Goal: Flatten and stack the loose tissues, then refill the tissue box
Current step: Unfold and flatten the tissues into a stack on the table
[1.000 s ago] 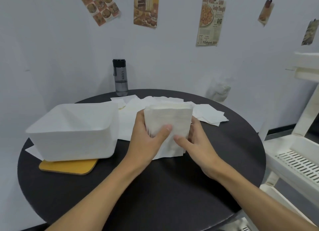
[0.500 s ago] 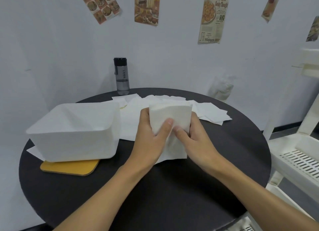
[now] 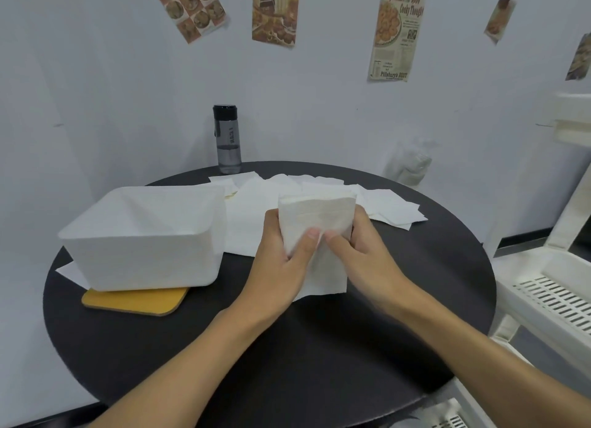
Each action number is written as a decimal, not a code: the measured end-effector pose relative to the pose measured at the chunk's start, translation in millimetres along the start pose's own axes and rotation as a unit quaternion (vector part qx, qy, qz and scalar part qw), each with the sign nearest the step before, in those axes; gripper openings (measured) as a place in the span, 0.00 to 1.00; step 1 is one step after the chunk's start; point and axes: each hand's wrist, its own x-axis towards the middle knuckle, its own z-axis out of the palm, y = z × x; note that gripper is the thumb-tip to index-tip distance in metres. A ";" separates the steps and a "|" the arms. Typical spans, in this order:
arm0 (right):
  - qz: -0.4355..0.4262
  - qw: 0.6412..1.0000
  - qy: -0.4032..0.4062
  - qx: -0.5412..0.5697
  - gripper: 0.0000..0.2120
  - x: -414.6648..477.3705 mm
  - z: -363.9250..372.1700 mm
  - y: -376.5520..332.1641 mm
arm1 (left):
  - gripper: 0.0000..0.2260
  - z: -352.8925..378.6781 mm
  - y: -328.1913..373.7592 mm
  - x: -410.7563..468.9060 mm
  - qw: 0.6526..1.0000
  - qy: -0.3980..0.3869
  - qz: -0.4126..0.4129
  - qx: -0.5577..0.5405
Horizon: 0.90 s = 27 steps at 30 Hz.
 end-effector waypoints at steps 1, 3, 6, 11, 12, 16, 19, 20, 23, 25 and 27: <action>0.010 1.000 0.013 -0.006 0.16 1.0 -1.8 0.1 | 0.15 -1.7 -0.5 0.2 1.000 0.004 -0.005 0.020; 0.017 0.999 0.033 0.004 0.16 3.8 -9.1 -6.0 | 0.14 -7.9 1.7 2.9 0.998 0.004 -0.014 0.065; -0.023 0.999 0.021 -0.020 0.24 10.3 -32.2 -27.2 | 0.11 -21.4 16.2 10.6 0.987 -0.050 0.004 0.149; -0.024 0.985 -0.075 -0.156 0.13 12.6 -51.3 -46.8 | 0.06 -34.4 46.9 25.2 0.970 -0.116 0.066 0.201; -0.029 0.990 -0.051 -0.129 0.09 9.7 -49.9 -43.8 | 0.06 -36.4 49.1 25.4 0.974 -0.104 0.069 0.189; -0.007 0.998 0.064 0.008 0.10 -6.8 -45.1 -18.7 | 0.17 -41.3 28.3 12.3 0.995 0.038 0.015 0.089; 0.034 0.998 0.040 0.034 0.15 -16.6 -41.0 -0.8 | 0.14 -30.1 12.1 4.0 0.996 0.044 -0.064 -0.031; 0.047 0.998 0.021 0.028 0.16 -18.5 -40.2 1.4 | 0.11 -26.8 9.9 3.1 0.997 0.040 -0.065 -0.021; 0.078 0.997 0.015 0.026 0.18 -21.9 -41.7 2.3 | 0.10 -22.7 7.7 -1.3 0.998 0.020 -0.052 0.040; 0.091 0.996 0.018 0.010 0.21 -24.2 -43.3 5.6 | 0.09 -23.5 0.3 -6.8 0.996 -0.011 -0.064 0.056; 0.101 0.993 0.008 -0.053 0.26 -27.6 -42.1 11.9 | 0.10 -23.8 -5.9 -11.9 0.993 -0.035 -0.094 0.063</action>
